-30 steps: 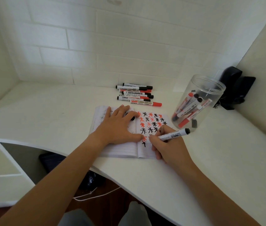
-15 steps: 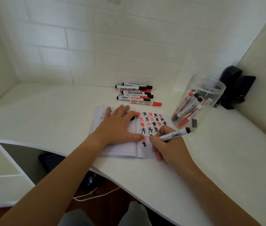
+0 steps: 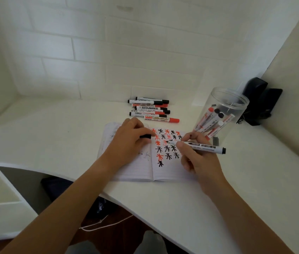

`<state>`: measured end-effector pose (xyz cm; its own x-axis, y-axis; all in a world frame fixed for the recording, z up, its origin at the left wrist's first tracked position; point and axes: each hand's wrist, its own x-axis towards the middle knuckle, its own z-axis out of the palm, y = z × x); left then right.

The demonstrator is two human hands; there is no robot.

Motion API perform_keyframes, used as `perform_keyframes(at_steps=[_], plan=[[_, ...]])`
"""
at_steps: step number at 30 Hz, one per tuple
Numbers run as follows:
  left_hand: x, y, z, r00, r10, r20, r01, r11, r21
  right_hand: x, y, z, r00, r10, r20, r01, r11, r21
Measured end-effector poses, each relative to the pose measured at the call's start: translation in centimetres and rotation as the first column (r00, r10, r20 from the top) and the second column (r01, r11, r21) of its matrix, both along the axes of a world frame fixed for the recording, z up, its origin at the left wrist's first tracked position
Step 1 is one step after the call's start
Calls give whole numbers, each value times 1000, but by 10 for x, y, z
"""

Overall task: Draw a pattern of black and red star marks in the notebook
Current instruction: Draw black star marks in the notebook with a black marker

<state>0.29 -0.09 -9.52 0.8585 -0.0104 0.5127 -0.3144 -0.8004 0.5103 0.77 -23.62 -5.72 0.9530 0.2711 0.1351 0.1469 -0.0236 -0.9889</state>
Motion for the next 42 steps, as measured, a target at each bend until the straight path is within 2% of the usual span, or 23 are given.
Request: perform_keyframes(at_steps=[3, 5, 12, 19, 21, 26, 29, 34, 42], plan=[[-4, -2, 5, 998, -60, -34, 57, 996, -73, -1, 2, -1, 999, 6, -32, -5, 999, 50], [-6, -3, 6, 995, -81, -53, 75, 992, -104, -2, 3, -2, 1000, -3, 10, 3, 1000, 31], [-6, -4, 9, 989, -144, -26, 140, 984, -107, 1, 10, -8, 996, 2, 90, 6, 996, -90], [-5, -6, 8, 975, -220, 18, 221, 974, -43, 1, 12, -7, 987, 101, 123, -80, 983, -165], [-4, -6, 7, 976, -217, 25, 217, 975, -38, 1, 13, -6, 990, 95, 105, -78, 985, -151], [-5, -7, 5, 981, -190, 33, 191, 980, -61, 5, 5, 2, 1000, -3, -15, 3, 1000, 4], [-3, -5, 5, 983, -183, 23, 184, 982, -48, 11, -6, 2, 996, -19, 90, 27, 995, -98], [-4, -6, 3, 979, -203, -23, 204, 979, 6, 8, -4, -7, 954, 95, 285, 8, 940, -341], [-6, -5, 0, 969, -203, -144, 204, 979, -7, 11, 6, -17, 922, 134, 362, 28, 912, -409]])
